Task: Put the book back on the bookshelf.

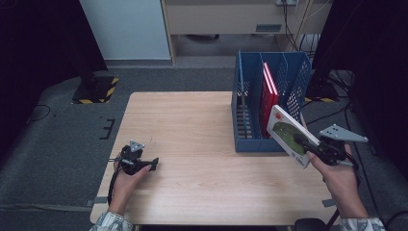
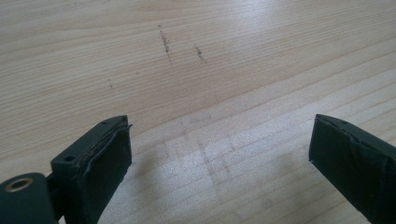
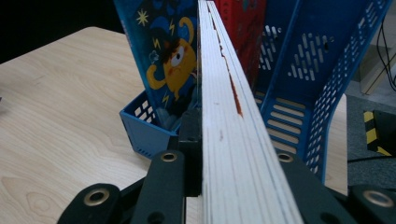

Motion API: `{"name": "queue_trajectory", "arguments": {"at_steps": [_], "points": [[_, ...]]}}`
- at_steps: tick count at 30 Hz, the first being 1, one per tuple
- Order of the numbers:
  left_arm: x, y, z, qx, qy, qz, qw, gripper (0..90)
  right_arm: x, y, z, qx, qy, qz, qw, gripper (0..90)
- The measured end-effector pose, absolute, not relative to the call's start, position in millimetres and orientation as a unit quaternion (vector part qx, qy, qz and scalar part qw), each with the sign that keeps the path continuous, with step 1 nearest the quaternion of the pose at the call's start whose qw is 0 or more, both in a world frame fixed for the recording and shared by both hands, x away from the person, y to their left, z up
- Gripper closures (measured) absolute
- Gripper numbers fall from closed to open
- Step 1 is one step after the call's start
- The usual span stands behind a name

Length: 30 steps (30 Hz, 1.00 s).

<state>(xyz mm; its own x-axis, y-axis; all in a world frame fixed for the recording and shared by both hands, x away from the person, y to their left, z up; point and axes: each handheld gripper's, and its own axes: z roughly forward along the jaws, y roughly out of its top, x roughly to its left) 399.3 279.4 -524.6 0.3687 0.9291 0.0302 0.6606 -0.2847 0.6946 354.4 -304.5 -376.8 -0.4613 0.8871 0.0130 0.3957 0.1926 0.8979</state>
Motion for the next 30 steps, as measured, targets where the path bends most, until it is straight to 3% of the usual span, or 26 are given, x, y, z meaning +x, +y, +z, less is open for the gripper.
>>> {"name": "queue_trajectory", "arguments": {"at_steps": [30], "points": [[402.1,271.9,-530.4,0.781,0.510,0.213,0.291,5.5,383.7,-325.8,-374.2,0.493,0.686,0.440,0.305,75.6]]}}
